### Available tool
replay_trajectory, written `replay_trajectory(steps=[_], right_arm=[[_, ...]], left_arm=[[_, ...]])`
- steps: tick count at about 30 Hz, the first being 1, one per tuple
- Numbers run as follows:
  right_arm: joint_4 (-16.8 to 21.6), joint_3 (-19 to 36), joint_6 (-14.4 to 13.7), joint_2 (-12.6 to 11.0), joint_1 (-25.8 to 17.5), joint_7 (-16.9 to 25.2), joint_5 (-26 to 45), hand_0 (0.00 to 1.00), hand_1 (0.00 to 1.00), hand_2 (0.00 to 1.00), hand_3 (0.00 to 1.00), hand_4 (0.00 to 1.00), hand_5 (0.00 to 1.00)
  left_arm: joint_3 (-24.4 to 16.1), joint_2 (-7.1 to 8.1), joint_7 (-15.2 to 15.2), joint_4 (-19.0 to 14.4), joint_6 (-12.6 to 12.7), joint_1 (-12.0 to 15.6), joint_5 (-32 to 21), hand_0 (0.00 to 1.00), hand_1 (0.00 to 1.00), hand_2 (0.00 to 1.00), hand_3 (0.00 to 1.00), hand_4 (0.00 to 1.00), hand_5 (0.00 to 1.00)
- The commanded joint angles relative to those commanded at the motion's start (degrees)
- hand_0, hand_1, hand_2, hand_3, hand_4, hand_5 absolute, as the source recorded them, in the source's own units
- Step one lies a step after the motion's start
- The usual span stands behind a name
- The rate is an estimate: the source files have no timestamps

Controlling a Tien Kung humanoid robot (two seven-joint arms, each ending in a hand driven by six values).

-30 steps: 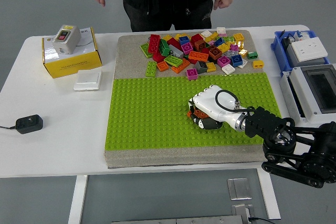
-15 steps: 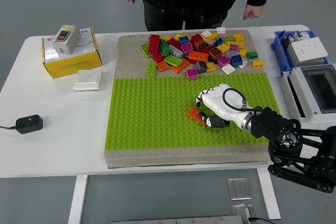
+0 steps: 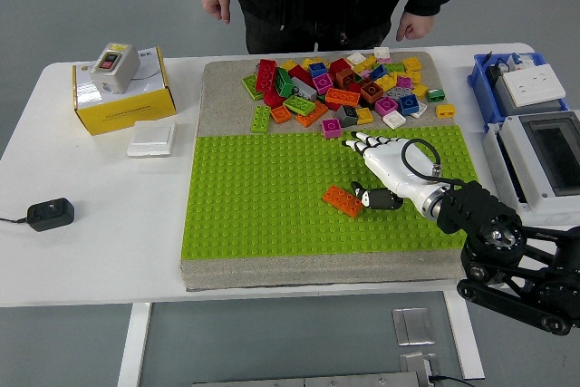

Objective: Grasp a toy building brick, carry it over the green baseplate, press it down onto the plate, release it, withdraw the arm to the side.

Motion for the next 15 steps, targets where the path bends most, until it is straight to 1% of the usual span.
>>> replay_trajectory(steps=[1, 5, 10, 14, 15], right_arm=[[-0.01, 0.26, -0.40, 0.22, -0.18, -0.06, 0.75, 0.823, 0.984, 0.998, 0.998, 0.562, 0.353], [-0.02, 0.84, -1.39, 0.57, -0.73, 0.02, 3.55, 0.823, 0.984, 0.998, 0.998, 0.562, 0.353], [0.21, 0.21, -1.33, 0.08, -0.95, 0.51, 7.80, 0.832, 0.988, 0.998, 0.998, 0.561, 0.352], [0.11, 0.46, -2.98, 0.14, -0.95, 1.78, 9.03, 0.848, 0.992, 0.998, 0.998, 0.572, 0.365], [0.07, 0.84, -3.80, 0.08, -0.96, 2.32, 9.24, 0.848, 0.992, 0.998, 0.998, 0.572, 0.365]], left_arm=[[-0.22, 0.02, 0.02, 0.00, -0.03, 0.01, 0.22, 0.669, 0.652, 0.624, 0.662, 0.397, 0.456], [-0.64, 0.05, 0.07, 0.00, -0.10, 0.02, 0.65, 0.669, 0.652, 0.624, 0.662, 0.397, 0.456], [-0.51, 0.24, 0.10, 0.00, -0.07, 0.11, 0.44, 0.669, 0.652, 0.624, 0.662, 0.397, 0.456], [-0.29, 0.26, 0.17, 0.00, -0.03, 0.08, 0.17, 0.669, 0.652, 0.623, 0.661, 0.396, 0.458], [-0.09, 0.23, 0.17, 0.00, -0.01, 0.03, -0.02, 0.669, 0.652, 0.623, 0.661, 0.396, 0.458]])
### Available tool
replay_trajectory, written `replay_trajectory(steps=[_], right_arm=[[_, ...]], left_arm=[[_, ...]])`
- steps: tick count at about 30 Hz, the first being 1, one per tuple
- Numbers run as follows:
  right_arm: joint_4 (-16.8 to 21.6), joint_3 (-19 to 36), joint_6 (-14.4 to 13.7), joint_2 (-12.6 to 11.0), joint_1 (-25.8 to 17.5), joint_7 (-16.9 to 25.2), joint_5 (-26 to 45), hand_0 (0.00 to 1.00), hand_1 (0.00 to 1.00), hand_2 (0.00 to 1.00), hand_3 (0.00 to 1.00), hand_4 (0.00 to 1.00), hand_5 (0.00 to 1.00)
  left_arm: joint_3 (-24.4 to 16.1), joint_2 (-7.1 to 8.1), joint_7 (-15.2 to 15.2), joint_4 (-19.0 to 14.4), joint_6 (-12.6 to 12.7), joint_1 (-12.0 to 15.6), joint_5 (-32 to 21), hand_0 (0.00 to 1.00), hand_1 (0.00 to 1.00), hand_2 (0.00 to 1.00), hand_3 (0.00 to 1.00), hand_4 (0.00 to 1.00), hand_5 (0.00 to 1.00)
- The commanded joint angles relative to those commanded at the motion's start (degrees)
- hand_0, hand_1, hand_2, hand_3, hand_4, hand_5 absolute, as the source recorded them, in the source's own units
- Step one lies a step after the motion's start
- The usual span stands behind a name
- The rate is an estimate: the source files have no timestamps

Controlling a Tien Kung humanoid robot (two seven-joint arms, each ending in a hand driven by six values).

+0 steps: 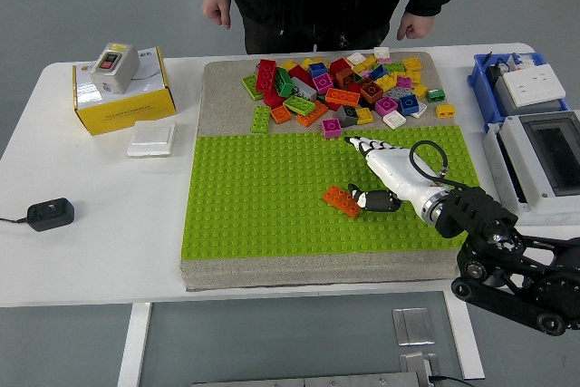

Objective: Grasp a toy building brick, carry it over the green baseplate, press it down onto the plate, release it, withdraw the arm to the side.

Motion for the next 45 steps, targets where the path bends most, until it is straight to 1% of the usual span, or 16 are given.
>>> replay_trajectory(steps=[3, 5, 9, 10, 16, 17, 21, 22, 28, 29, 34, 35, 37, 39, 40, 45], right_arm=[[0.70, 1.67, -1.43, -0.71, 0.10, 1.38, 1.92, 0.848, 0.992, 0.998, 0.998, 0.572, 0.365], [2.43, 3.27, -1.09, -1.96, 0.45, 2.15, 4.52, 0.856, 0.994, 0.998, 0.998, 0.582, 0.384], [6.72, 6.95, 2.42, -5.17, 1.53, 3.22, 11.32, 0.856, 0.994, 0.998, 0.998, 0.582, 0.384], [7.99, 8.00, 3.72, -6.11, 1.95, 3.21, 13.72, 0.620, 0.737, 0.986, 0.998, 0.543, 0.503], [13.10, 9.86, 10.53, -9.10, 3.97, 2.14, 25.66, 0.620, 0.737, 0.986, 0.998, 0.543, 0.503], [13.67, 9.82, 12.14, -9.37, 4.45, 1.82, 28.10, 0.442, 0.630, 0.854, 0.998, 0.568, 0.701], [14.09, 8.94, 15.99, -9.25, 5.54, 1.47, 35.75, 0.442, 0.630, 0.854, 0.998, 0.568, 0.701], [13.96, 8.42, 16.68, -8.96, 5.88, 1.53, 38.69, 0.403, 0.646, 0.847, 0.998, 0.636, 0.909], [12.51, 6.24, 15.49, -6.61, 6.40, 3.65, 50.81, 0.403, 0.646, 0.847, 0.998, 0.636, 0.909], [12.31, 5.87, 15.33, -6.19, 6.39, 3.99, 52.72, 0.442, 0.714, 0.870, 0.998, 0.674, 0.982], [10.38, 3.50, 14.38, -4.25, 6.13, 5.47, 59.80, 0.442, 0.714, 0.870, 0.998, 0.674, 0.982], [9.87, 2.95, 14.12, -3.83, 6.00, 5.79, 61.15, 0.662, 0.777, 0.899, 0.998, 0.681, 0.998], [9.04, 1.92, 13.72, -2.88, 5.68, 6.52, 63.21, 0.662, 0.777, 0.899, 0.998, 0.681, 0.998], [8.31, 1.16, 13.20, -2.09, 5.38, 7.30, 63.86, 0.662, 0.777, 0.899, 0.998, 0.681, 0.998], [7.89, 0.75, 12.77, -1.68, 5.16, 7.81, 63.67, 0.711, 0.788, 0.900, 0.998, 0.689, 0.998], [7.22, -0.73, 10.28, -0.72, 4.21, 9.33, 59.85, 0.711, 0.788, 0.900, 0.998, 0.689, 0.998]], left_arm=[[0.50, -0.05, -0.01, 0.00, 0.06, -0.09, -0.50, 0.669, 0.652, 0.623, 0.661, 0.396, 0.458], [0.78, -0.04, -0.01, 0.00, 0.09, -0.12, -0.82, 0.669, 0.652, 0.622, 0.660, 0.395, 0.457], [0.66, 0.11, 0.05, 0.00, 0.07, -0.05, -0.79, 0.669, 0.652, 0.622, 0.660, 0.395, 0.457], [0.53, 0.16, 0.08, 0.00, 0.05, -0.01, -0.69, 0.669, 0.652, 0.622, 0.660, 0.393, 0.457], [0.54, 0.25, 0.17, 0.00, 0.02, 0.06, -0.72, 0.669, 0.652, 0.622, 0.660, 0.393, 0.457], [0.59, 0.26, 0.17, 0.00, 0.02, 0.07, -0.76, 0.669, 0.652, 0.621, 0.659, 0.393, 0.457], [0.65, 0.35, 0.20, 0.00, 0.01, 0.02, -0.77, 0.669, 0.652, 0.621, 0.659, 0.393, 0.457], [0.64, 0.39, 0.21, 0.00, 0.01, -0.02, -0.75, 0.668, 0.652, 0.619, 0.658, 0.391, 0.458], [0.25, 0.37, 0.21, 0.00, -0.06, -0.13, -0.29, 0.668, 0.652, 0.619, 0.658, 0.391, 0.458], [0.14, 0.35, 0.22, 0.00, -0.07, -0.12, -0.18, 0.668, 0.652, 0.618, 0.657, 0.389, 0.460], [0.04, 0.32, 0.22, 0.00, -0.07, -0.13, -0.06, 0.668, 0.652, 0.618, 0.657, 0.389, 0.460], [0.10, 0.32, 0.21, 0.00, -0.06, -0.14, -0.14, 0.668, 0.652, 0.618, 0.656, 0.385, 0.464], [0.29, 0.30, 0.20, 0.00, -0.03, -0.16, -0.32, 0.668, 0.652, 0.618, 0.656, 0.385, 0.464], [0.55, 0.27, 0.19, 0.00, 0.01, -0.19, -0.56, 0.668, 0.652, 0.618, 0.656, 0.385, 0.464], [0.77, 0.24, 0.18, 0.00, 0.03, -0.21, -0.77, 0.668, 0.652, 0.618, 0.655, 0.385, 0.465], [2.01, 0.10, 0.11, 0.00, 0.18, -0.25, -1.98, 0.668, 0.652, 0.618, 0.655, 0.385, 0.465]])
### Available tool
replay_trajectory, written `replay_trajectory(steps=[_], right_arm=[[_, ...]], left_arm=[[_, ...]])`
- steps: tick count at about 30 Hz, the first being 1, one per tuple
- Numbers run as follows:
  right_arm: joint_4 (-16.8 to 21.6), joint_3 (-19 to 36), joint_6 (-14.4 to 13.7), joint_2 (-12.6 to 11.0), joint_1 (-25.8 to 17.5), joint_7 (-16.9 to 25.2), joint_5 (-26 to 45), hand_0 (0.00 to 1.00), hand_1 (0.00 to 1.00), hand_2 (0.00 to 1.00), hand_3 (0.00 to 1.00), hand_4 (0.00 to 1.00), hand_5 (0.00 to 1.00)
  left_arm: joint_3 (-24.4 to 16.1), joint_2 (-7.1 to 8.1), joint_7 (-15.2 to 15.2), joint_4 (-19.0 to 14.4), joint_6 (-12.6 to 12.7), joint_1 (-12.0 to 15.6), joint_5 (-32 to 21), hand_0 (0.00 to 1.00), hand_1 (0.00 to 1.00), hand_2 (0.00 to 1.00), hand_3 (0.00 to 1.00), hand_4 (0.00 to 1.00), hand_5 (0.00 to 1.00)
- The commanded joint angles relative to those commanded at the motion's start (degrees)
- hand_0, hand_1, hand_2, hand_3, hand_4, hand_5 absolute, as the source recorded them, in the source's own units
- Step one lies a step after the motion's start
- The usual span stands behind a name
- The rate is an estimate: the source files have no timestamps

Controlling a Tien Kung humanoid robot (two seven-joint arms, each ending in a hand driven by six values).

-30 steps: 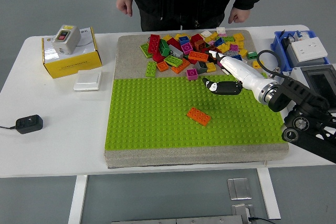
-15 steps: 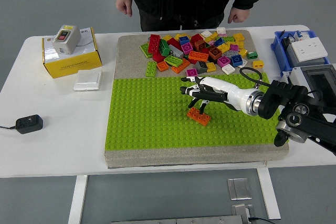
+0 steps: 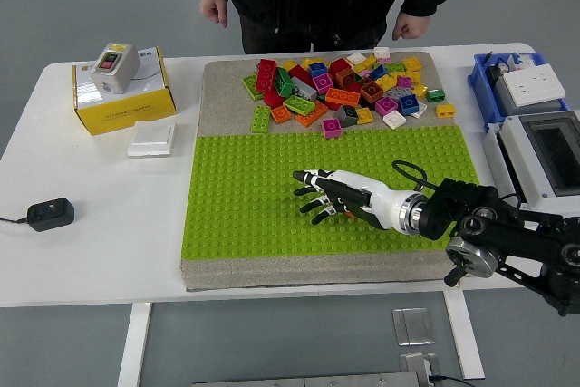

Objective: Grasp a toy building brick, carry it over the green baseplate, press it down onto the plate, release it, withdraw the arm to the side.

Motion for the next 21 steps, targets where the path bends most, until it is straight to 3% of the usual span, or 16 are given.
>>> replay_trajectory(steps=[7, 21], right_arm=[[0.23, -0.86, -1.40, -0.23, -0.30, -0.57, -4.24, 0.735, 0.797, 0.911, 0.998, 0.687, 0.998], [0.75, -0.66, -1.24, -2.19, -0.42, -2.59, -7.50, 0.773, 0.816, 0.919, 0.998, 0.691, 0.998]], left_arm=[[1.48, -0.01, -0.05, 0.00, 0.19, 0.06, -1.57, 0.668, 0.651, 0.616, 0.655, 0.383, 0.465], [3.31, -0.02, -0.47, 0.00, 0.64, 0.08, -3.50, 0.668, 0.651, 0.616, 0.655, 0.383, 0.466]])
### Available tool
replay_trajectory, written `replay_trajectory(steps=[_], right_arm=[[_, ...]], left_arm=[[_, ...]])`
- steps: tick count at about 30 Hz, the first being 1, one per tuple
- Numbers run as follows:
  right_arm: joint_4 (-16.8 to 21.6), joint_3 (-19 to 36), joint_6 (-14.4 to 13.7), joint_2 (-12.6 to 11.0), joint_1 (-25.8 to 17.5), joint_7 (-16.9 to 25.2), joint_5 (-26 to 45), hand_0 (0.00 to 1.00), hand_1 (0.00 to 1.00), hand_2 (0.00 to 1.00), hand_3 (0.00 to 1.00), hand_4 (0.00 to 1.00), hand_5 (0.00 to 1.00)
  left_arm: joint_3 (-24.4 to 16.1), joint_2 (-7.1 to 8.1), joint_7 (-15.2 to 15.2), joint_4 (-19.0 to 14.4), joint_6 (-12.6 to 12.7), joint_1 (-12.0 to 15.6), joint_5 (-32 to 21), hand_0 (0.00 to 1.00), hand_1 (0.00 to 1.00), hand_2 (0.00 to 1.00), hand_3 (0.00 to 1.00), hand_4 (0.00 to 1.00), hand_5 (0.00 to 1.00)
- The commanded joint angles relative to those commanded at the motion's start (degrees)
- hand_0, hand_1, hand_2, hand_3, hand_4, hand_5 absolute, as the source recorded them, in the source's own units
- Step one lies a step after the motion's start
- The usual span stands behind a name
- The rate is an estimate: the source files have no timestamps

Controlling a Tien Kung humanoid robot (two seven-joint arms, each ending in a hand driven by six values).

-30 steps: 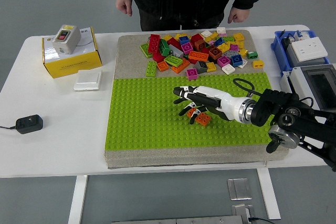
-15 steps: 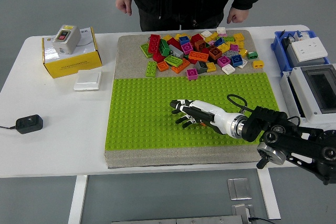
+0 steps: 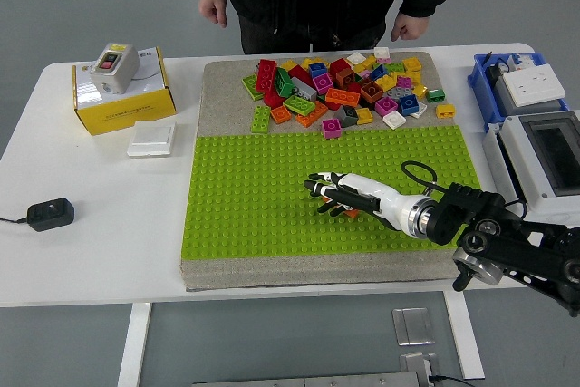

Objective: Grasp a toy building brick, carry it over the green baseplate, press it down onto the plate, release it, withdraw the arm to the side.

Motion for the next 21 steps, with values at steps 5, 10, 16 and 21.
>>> replay_trajectory(steps=[5, 10, 16, 21], right_arm=[[0.14, 0.06, 0.45, -0.52, -0.21, -0.93, -1.05, 0.775, 0.816, 0.920, 0.998, 0.692, 0.998], [0.36, 0.21, 0.81, -0.92, -0.19, -1.58, -1.76, 0.775, 0.816, 0.920, 0.998, 0.692, 0.998], [0.59, 0.47, 0.77, -1.18, -0.17, -1.79, -2.36, 0.777, 0.819, 0.924, 0.998, 0.691, 0.998], [0.30, 0.75, 0.71, -1.24, -0.20, -1.76, -2.39, 0.777, 0.817, 0.925, 0.998, 0.695, 0.998]], left_arm=[[0.40, 0.03, -0.11, 0.00, 0.12, 0.03, -0.48, 0.668, 0.651, 0.615, 0.655, 0.384, 0.467], [0.86, 0.07, -0.27, 0.00, 0.27, 0.00, -1.03, 0.668, 0.651, 0.615, 0.655, 0.384, 0.467], [1.28, 0.09, -0.43, 0.00, 0.40, 0.01, -1.54, 0.668, 0.651, 0.615, 0.654, 0.384, 0.467], [1.65, 0.08, -0.57, 0.00, 0.53, -0.01, -1.90, 0.668, 0.649, 0.614, 0.656, 0.383, 0.466]])
